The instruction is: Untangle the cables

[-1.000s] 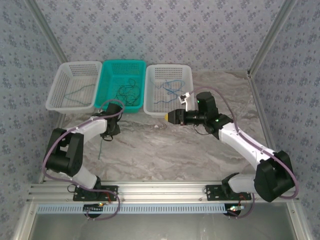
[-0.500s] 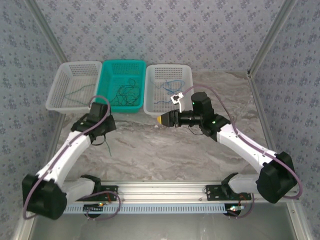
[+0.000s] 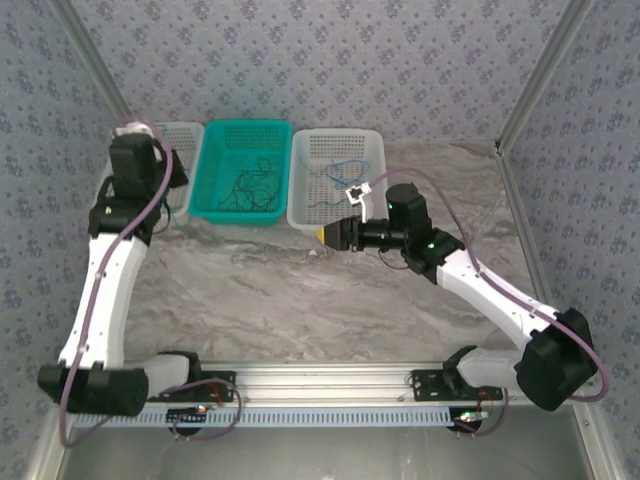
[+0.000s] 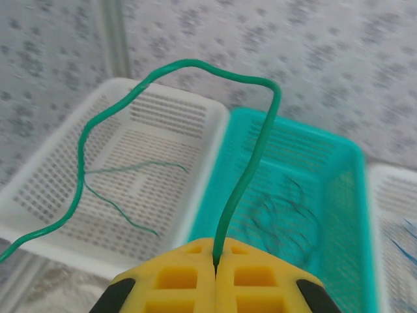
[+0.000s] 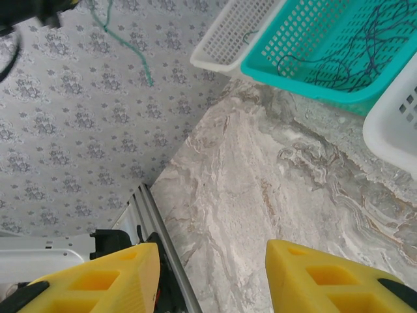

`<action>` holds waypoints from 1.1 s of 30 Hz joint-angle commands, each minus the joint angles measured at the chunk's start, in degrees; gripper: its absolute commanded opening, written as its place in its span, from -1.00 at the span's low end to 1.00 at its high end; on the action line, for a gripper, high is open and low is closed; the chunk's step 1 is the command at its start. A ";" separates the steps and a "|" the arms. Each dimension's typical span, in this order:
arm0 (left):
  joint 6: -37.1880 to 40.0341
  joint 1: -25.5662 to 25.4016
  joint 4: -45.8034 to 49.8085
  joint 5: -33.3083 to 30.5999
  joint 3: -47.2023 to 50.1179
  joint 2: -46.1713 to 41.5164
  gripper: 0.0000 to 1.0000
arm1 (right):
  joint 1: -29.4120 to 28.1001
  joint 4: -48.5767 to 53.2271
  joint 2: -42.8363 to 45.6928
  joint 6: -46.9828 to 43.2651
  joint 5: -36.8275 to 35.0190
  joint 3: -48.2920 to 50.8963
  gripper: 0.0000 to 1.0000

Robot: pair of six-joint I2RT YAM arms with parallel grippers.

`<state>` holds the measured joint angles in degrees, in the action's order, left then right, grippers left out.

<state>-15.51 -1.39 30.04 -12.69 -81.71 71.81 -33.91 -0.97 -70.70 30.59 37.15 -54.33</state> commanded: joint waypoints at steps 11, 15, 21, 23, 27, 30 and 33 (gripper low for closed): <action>3.61 11.20 -1.24 10.62 -30.57 37.69 -0.65 | -0.89 7.68 7.67 -1.49 -6.13 -2.86 0.01; -0.08 11.15 0.84 10.00 -31.32 35.53 -0.38 | -0.64 8.73 10.39 -1.50 -10.47 -1.21 0.06; -8.09 10.09 -7.02 13.69 -14.40 19.48 -0.32 | 2.63 10.86 11.76 -2.71 -14.03 0.28 0.14; -10.63 7.87 -11.76 14.53 -5.85 11.83 -0.32 | 5.14 12.38 11.82 -3.96 -16.69 0.29 0.14; -11.81 -0.16 -16.85 10.64 9.08 -2.14 -0.26 | 10.59 16.39 12.48 -5.34 -27.39 0.24 0.14; -7.41 -8.85 -16.68 2.16 17.44 -9.97 -0.16 | 14.80 16.29 13.76 -7.42 -33.61 1.61 0.20; -5.54 -13.43 -14.13 -5.00 25.08 -14.15 -0.12 | 18.27 16.24 14.14 -10.13 -42.51 3.36 0.58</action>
<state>-23.16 -13.02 15.18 -8.23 -61.80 58.74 -17.78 13.61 -57.84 24.05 6.07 -52.34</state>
